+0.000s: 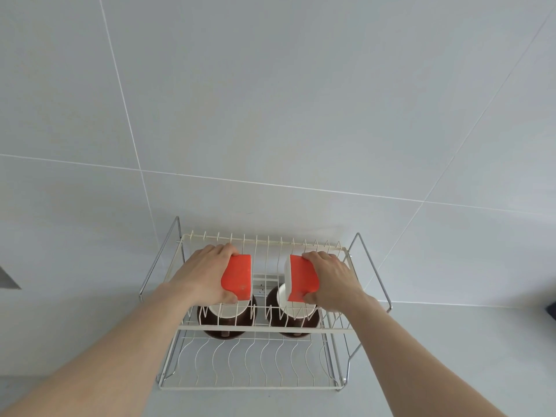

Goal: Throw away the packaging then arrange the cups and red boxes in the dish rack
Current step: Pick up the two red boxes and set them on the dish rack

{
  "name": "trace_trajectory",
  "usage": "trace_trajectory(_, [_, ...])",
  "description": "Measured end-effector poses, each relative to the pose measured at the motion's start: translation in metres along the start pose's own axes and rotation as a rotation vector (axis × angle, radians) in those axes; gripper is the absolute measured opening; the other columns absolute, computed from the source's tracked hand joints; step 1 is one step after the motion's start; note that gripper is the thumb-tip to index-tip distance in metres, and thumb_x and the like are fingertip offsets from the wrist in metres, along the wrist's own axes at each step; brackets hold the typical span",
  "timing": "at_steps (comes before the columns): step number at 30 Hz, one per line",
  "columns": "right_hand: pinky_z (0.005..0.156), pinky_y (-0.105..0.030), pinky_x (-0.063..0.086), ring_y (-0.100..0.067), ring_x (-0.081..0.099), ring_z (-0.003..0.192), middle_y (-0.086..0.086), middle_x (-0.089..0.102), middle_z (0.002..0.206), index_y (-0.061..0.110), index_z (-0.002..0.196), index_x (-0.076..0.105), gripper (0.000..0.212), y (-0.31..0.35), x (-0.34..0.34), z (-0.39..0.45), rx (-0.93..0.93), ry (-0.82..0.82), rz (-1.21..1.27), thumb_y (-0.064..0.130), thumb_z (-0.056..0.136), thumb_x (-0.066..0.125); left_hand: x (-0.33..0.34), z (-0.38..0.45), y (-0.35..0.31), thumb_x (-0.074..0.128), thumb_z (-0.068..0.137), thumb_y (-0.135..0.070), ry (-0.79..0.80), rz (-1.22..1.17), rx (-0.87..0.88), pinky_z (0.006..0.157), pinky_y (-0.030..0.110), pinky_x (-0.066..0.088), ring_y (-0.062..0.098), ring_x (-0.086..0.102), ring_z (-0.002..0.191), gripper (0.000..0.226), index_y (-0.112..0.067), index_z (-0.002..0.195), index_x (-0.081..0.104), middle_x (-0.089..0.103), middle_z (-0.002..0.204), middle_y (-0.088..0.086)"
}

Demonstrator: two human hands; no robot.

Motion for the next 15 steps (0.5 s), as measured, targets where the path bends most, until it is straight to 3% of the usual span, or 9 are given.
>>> trace_trajectory(7, [0.107,-0.038,0.038,-0.023,0.041,0.133,0.002,0.048,0.142,0.024,0.147,0.038,0.087,0.0012,0.0013,0.0029,-0.037,-0.018,-0.012,0.04,0.073,0.081,0.0034,0.0051,0.0027,0.083,0.062,-0.06,-0.044,0.036,0.042,0.117,0.036,0.026,0.016,0.034,0.136,0.1,-0.031,0.144,0.034,0.042,0.146,-0.011])
trace_trajectory(15, [0.099,-0.039,0.044,-0.024,0.048,0.124,0.002,0.055,0.131,0.024,0.139,0.046,0.081,0.0012,0.0,0.0012,-0.023,-0.041,-0.06,0.046,0.07,0.083,-0.0046,-0.0006,0.0015,0.085,0.061,-0.057,-0.11,0.082,0.047,0.114,0.034,0.027,0.012,0.033,0.134,0.091,-0.036,0.138,0.042,0.041,0.143,-0.014])
Point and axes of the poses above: each hand's wrist, its own z-axis towards the middle knuckle, its own x-axis out of the palm, y = z × x, the point moved 3 cm from there along z, towards the middle knuckle
